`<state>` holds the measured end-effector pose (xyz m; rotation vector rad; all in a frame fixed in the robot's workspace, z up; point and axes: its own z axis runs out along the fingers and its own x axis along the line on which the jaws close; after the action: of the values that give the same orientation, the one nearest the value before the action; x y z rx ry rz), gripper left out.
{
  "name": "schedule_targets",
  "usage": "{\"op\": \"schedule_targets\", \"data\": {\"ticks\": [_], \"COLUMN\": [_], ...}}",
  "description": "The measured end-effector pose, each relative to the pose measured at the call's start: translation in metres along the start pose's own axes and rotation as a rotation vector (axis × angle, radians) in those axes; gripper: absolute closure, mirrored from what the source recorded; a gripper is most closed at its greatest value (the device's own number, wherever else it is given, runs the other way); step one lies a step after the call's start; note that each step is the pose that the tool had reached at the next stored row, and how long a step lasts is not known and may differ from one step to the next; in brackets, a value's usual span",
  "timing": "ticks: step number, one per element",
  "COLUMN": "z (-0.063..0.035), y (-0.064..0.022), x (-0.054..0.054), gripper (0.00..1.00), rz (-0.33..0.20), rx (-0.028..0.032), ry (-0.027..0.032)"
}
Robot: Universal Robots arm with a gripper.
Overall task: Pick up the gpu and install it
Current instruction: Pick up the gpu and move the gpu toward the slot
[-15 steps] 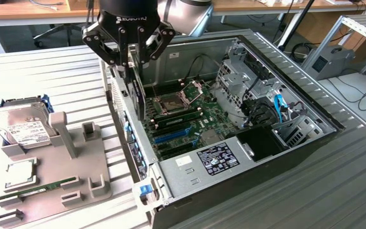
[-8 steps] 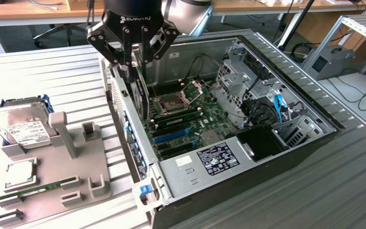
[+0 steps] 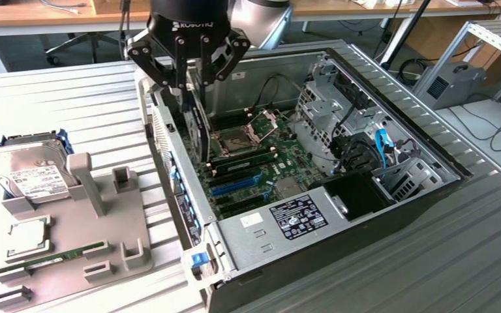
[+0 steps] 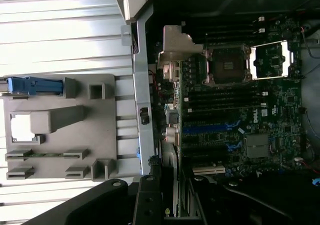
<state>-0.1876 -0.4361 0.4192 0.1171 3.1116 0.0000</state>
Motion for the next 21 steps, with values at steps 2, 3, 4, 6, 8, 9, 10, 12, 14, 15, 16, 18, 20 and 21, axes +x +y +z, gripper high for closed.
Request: {"op": "schedule_targets", "data": {"ticks": [2, 3, 4, 6, 8, 9, 10, 12, 14, 15, 16, 18, 20, 21], "z": [0.0, 0.0, 0.0001, 0.0001, 0.0002, 0.0002, 0.0002, 0.0003, 0.0003, 0.0004, 0.0004, 0.0005, 0.0005, 0.0006], "y": [0.0001, 0.0002, 0.0002, 0.0004, 0.0005, 0.0006, 0.0007, 0.0009, 0.001, 0.0011, 0.0011, 0.0013, 0.0014, 0.0015], "x": [-0.002, -0.002, -0.003, -0.005, -0.007, -0.008, -0.009, -0.011, -0.014, -0.014, -0.015, -0.017, -0.019, -0.02], "gripper": [0.74, 0.74, 0.74, 0.74, 0.74, 0.74, 0.74, 0.74, 0.74, 0.74, 0.74, 0.74, 0.74, 0.74], "rz": [0.0, 0.0, 0.0, 0.0, 0.0, 0.0, 0.0, 0.0, 0.0, 0.0, 0.0, 0.0, 0.0, 0.0], "rx": [0.0001, 0.0001, 0.0002, 0.0003, 0.0004, 0.0005, 0.0005, 0.0009, 0.0012, 0.0012, 0.0013, 0.0014, 0.0016, 0.0016], "ry": [0.0001, 0.0, 0.0, 0.0, 0.0, 0.0, 0.0, 0.0, 0.0, 0.0, 0.0, -0.0001, -0.0001, -0.0001]}}
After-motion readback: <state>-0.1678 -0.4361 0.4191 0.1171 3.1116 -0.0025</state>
